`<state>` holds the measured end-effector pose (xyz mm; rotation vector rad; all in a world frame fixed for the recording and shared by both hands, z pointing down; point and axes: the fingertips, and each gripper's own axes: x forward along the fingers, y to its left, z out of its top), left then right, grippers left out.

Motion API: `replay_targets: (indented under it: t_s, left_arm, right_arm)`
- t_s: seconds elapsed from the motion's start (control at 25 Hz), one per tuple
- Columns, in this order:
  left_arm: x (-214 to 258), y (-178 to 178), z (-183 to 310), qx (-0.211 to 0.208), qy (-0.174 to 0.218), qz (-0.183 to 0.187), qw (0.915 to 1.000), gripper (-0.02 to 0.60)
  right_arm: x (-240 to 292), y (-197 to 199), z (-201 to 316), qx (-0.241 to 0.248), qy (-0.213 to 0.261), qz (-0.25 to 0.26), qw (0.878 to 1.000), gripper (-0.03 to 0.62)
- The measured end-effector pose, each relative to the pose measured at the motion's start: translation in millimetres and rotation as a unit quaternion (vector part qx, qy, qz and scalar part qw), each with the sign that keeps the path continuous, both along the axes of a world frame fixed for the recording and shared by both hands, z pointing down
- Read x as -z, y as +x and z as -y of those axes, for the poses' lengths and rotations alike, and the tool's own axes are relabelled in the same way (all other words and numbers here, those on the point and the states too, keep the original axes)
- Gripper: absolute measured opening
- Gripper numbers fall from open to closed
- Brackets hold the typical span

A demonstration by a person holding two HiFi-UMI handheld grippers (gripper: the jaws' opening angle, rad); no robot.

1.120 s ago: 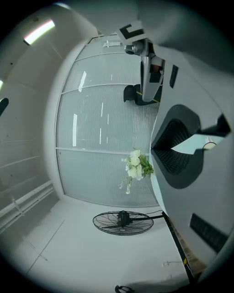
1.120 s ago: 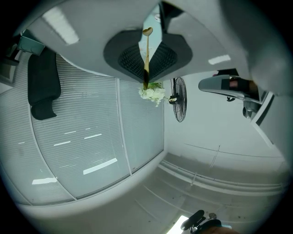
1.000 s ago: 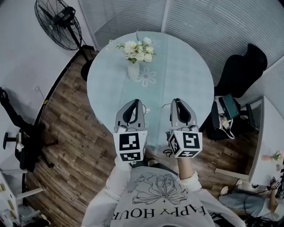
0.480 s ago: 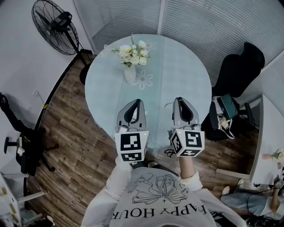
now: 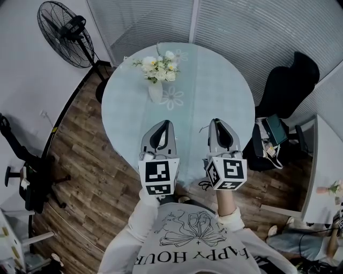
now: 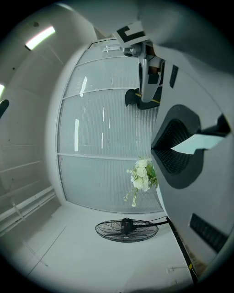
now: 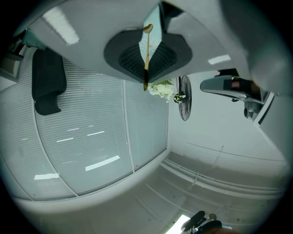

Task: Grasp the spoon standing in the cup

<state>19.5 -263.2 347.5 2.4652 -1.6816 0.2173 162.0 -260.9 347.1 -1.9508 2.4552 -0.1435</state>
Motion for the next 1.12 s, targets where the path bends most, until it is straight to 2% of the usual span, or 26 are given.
replay_targets:
  t_s: [1.12]
  left_arm:
    - [-3.1,-10.1,1.1,0.01,-0.003,-0.006,0.9999,0.006]
  right_arm:
    - [-5.6,-6.9,1.8,0.001,-0.007,0.005,1.0,0.032]
